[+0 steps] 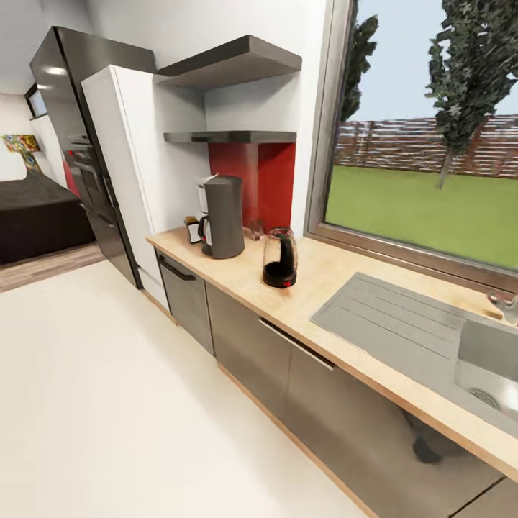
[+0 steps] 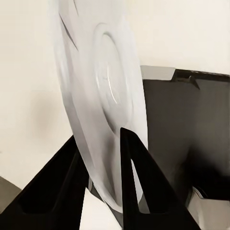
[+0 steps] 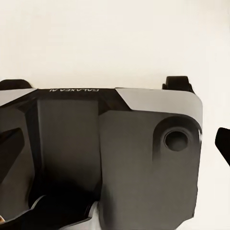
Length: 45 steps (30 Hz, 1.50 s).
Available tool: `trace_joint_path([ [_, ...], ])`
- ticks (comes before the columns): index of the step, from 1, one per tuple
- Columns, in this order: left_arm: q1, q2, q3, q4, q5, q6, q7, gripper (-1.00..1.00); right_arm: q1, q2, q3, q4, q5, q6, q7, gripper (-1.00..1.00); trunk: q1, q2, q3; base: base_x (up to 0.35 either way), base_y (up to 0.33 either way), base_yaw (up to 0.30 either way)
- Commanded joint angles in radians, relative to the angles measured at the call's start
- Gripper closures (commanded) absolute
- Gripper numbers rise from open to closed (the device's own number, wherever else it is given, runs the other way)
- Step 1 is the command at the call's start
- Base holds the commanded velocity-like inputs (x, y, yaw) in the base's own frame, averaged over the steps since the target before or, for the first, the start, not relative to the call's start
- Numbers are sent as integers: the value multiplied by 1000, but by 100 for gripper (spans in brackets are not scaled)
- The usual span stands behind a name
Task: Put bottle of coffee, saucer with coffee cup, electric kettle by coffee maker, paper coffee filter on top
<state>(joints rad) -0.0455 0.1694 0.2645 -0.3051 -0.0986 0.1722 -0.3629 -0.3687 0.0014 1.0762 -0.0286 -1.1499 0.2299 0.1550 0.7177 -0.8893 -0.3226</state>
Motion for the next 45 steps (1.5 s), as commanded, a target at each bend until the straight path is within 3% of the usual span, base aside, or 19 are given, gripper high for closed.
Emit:
trace_joint_path([
  [1,0,0,9,-2,-11,6,-7,100,-1,0,8,1,-8,2,3,-100,1,-1,-2,283,236,258],
  [10,0,13,6,-2,-15,6,-7,100,0,-3,8,3,-8,3,3,-100,1,-1,-10,281,238,253],
  [35,0,2,7,0,-15,4,-7,100,6,-7,8,3,-8,0,2,-100,1,-1,-38,281,238,182],
  [45,0,1,7,0,-15,4,-7,100,11,-8,7,3,-10,-4,1,-100,1,-1,-40,280,240,8],
])
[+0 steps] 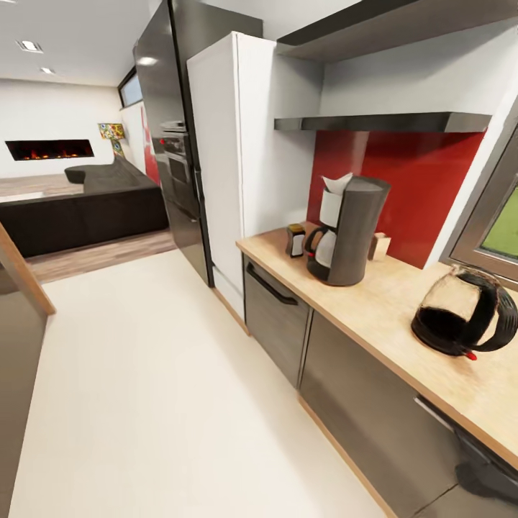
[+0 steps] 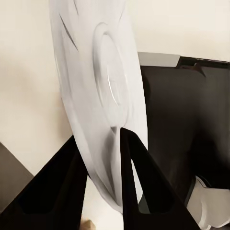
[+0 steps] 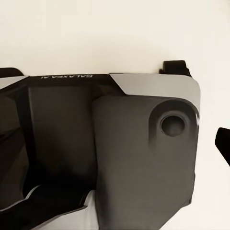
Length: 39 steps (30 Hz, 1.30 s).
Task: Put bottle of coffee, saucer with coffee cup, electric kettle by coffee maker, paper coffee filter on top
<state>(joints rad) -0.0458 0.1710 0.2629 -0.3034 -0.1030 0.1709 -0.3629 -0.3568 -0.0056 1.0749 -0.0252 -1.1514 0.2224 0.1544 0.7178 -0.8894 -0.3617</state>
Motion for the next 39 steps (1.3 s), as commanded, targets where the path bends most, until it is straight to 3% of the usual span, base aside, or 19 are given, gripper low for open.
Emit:
trace_joint_path([
  [1,0,-1,9,-2,-10,6,-7,100,-1,-1,8,-1,-8,4,2,-100,1,-1,-1,280,240,-195],
  [21,0,-1,7,-2,-10,6,-7,100,7,-1,9,-1,-8,3,2,-100,1,-1,11,280,240,-262],
  [27,0,-1,10,-3,-10,6,-7,100,8,6,9,-3,-13,-48,1,-100,1,-1,17,280,240,-264],
  [39,-1,-2,10,-3,-11,6,-7,100,8,18,8,-6,-16,-53,2,-100,1,-1,23,280,236,-210],
])
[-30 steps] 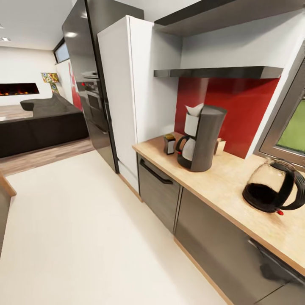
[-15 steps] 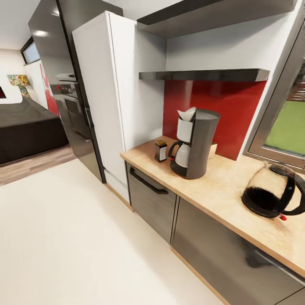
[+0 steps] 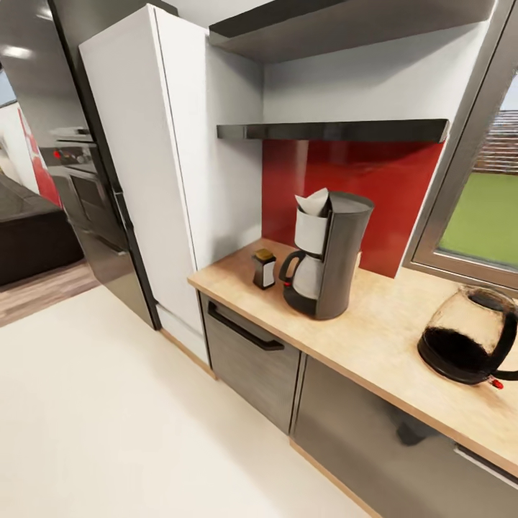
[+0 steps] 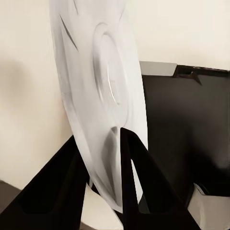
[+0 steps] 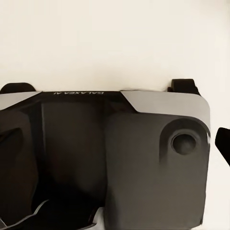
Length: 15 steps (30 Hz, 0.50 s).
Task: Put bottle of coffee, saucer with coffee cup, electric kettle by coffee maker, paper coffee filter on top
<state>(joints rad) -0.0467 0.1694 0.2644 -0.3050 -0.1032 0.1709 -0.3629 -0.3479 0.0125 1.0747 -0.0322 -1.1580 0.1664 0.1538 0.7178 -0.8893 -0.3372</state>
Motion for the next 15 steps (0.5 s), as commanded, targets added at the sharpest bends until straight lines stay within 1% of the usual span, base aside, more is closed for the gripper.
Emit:
trace_joint_path([
  [1,-1,-1,9,-2,-10,6,-7,100,-1,0,8,1,-9,2,3,-100,1,-1,-1,279,241,-30],
  [5,-1,-2,9,-2,-10,6,-7,100,-1,-1,8,2,-9,3,3,-100,1,-1,0,259,248,-170],
  [9,0,-2,9,-2,-10,6,-7,100,-1,-2,8,3,-9,3,3,-100,1,-1,0,195,283,-276],
  [15,0,-2,9,-2,-10,6,-7,100,-1,-5,7,4,-9,3,1,-100,1,-1,0,149,304,-297],
])
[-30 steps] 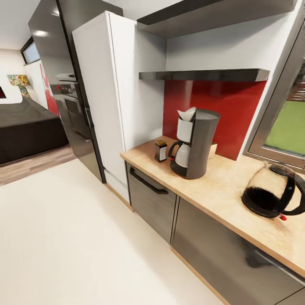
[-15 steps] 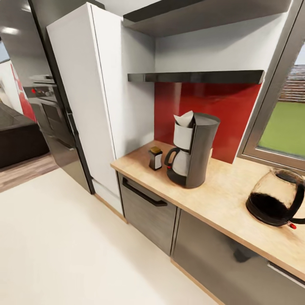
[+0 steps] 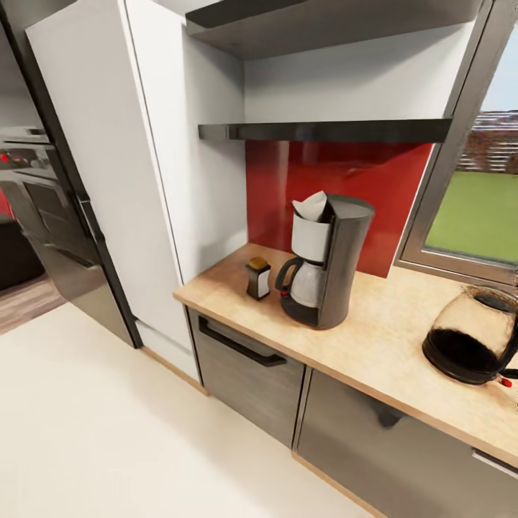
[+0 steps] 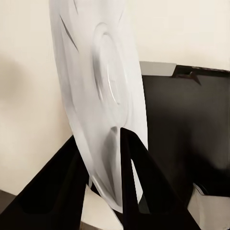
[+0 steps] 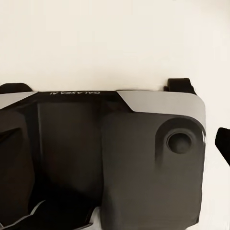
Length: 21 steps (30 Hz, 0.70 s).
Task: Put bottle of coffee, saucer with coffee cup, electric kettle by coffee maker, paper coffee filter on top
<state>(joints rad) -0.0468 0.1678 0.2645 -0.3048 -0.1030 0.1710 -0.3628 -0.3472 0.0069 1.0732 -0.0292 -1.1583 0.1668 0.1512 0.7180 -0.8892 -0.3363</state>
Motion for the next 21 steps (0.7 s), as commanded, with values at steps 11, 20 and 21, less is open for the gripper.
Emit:
trace_joint_path([
  [11,0,0,9,-2,-11,5,-7,100,-1,-3,8,3,-8,3,5,-100,0,-1,-2,142,304,-298],
  [20,0,-2,3,-1,-11,4,-7,100,-1,-3,8,3,-8,3,1,-100,0,-1,-2,113,297,-300],
  [21,0,-1,3,-2,-11,4,-7,100,-1,-3,8,3,-8,3,0,-100,0,-1,-2,-55,271,-300],
])
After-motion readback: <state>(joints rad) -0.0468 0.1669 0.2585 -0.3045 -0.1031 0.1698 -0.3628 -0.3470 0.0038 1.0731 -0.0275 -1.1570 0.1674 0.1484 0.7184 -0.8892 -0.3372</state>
